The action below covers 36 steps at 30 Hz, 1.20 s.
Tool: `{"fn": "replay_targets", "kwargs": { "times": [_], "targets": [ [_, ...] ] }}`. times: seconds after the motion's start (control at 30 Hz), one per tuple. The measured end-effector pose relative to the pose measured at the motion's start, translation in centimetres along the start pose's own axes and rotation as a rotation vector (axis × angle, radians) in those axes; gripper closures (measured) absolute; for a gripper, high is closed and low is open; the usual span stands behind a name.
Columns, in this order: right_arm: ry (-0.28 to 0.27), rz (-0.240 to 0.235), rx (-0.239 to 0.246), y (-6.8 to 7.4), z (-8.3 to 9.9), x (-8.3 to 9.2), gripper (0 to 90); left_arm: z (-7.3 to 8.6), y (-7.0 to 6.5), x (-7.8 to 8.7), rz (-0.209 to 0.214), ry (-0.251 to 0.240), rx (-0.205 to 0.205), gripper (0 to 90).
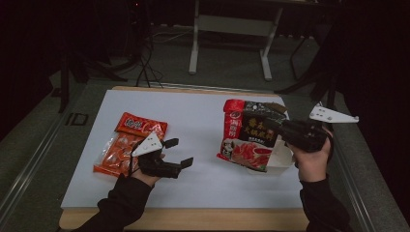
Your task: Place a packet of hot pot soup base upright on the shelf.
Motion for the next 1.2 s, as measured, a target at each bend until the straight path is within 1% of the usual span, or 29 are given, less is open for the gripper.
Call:
{"fn": "replay_targets", "kwargs": {
  "times": [0.1,0.13,0.2,0.23,0.3,0.33,0.37,0.47,0.53,0.57,0.63,0.77,0.8,0.83,0.9,0.93,1.0,1.07,1.1,1.17,1.2],
  "targets": [
    [-0.006,0.019,0.006,-0.8,-0.5,0.4,76.5,1.0,-0.1,0.5,-0.009,0.028,-0.033,11.2],
    [-0.007,0.03,0.006,-1.1,-0.7,0.5,76.5,1.2,-0.1,0.7,-0.011,0.029,-0.036,11.2],
    [-0.012,0.042,0.003,-1.7,-1.0,0.8,76.5,1.8,-0.1,1.1,-0.002,0.035,-0.022,11.2],
    [-0.016,0.049,0.001,-2.0,-1.2,1.0,76.5,2.1,-0.1,1.2,-0.005,0.034,-0.021,11.2],
    [-0.016,0.063,0.007,-2.5,-1.4,1.2,76.5,2.8,0.0,1.6,-0.007,0.047,-0.021,11.2],
    [-0.017,0.073,0.01,-2.8,-1.5,1.4,76.5,3.2,0.1,1.7,-0.014,0.052,-0.029,11.1],
    [-0.015,0.082,0.013,-3.2,-1.7,1.5,76.5,3.8,0.1,1.8,-0.021,0.07,-0.039,11.1],
    [-0.008,0.109,0.016,-4.3,-1.9,1.8,76.5,4.9,-0.2,1.9,-0.021,0.092,-0.057,11.0],
    [-0.005,0.133,0.011,-5.2,-1.9,2.0,76.4,5.5,-0.3,2.0,0.0,0.1,-0.023,10.3],
    [-0.002,0.142,0.01,-5.5,-1.8,2.0,76.4,5.7,-0.3,2.0,0.003,0.101,-0.006,9.4],
    [0.004,0.163,0.006,-6.4,-1.7,2.0,76.4,6.0,-0.2,2.0,-0.003,0.099,0.004,8.2],
    [0.021,0.195,0.007,-8.0,-1.1,1.7,76.3,6.0,-0.1,2.0,-0.012,0.086,-0.009,7.6],
    [0.024,0.201,-0.006,-8.4,-0.9,1.5,76.3,6.0,-0.1,2.0,-0.012,0.09,-0.009,7.5],
    [0.026,0.205,-0.01,-8.8,-0.7,1.4,76.3,6.1,-0.2,2.0,-0.003,0.093,-0.003,7.4],
    [0.04,0.224,-0.011,-9.5,-0.3,1.0,76.3,6.3,-0.2,1.9,-0.009,0.11,-0.004,5.8],
    [0.045,0.226,-0.011,-9.8,-0.2,0.8,76.2,6.4,-0.2,1.8,-0.009,0.114,-0.002,5.2],
    [0.051,0.245,-0.006,-10.5,0.0,0.5,76.2,6.5,-0.3,1.7,-0.003,0.116,-0.001,3.7],
    [0.052,0.249,-0.006,-10.7,0.0,0.4,76.1,6.5,-0.3,1.7,-0.003,0.116,-0.001,3.7],
    [0.048,0.272,0.012,-11.4,0.0,0.0,76.1,6.7,-0.3,1.6,-0.006,0.117,-0.008,3.7],
    [0.044,0.287,0.027,-11.8,-0.1,-0.3,76.1,6.7,-0.2,1.6,-0.003,0.115,0.002,3.6],
    [0.041,0.297,0.04,-12.0,-0.1,-0.4,76.2,6.8,-0.2,1.5,-0.003,0.116,-0.002,3.7]
  ]
}}
Point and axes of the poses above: each handheld gripper's, and its own axes: x roughly backward along the jaws, z roughly out of its underside, y roughly to its left, the point moved 8 cm from there along -x, roughly forward along the jaws, and after that the axes turned 2 degrees about z, right-handed, at the moved point
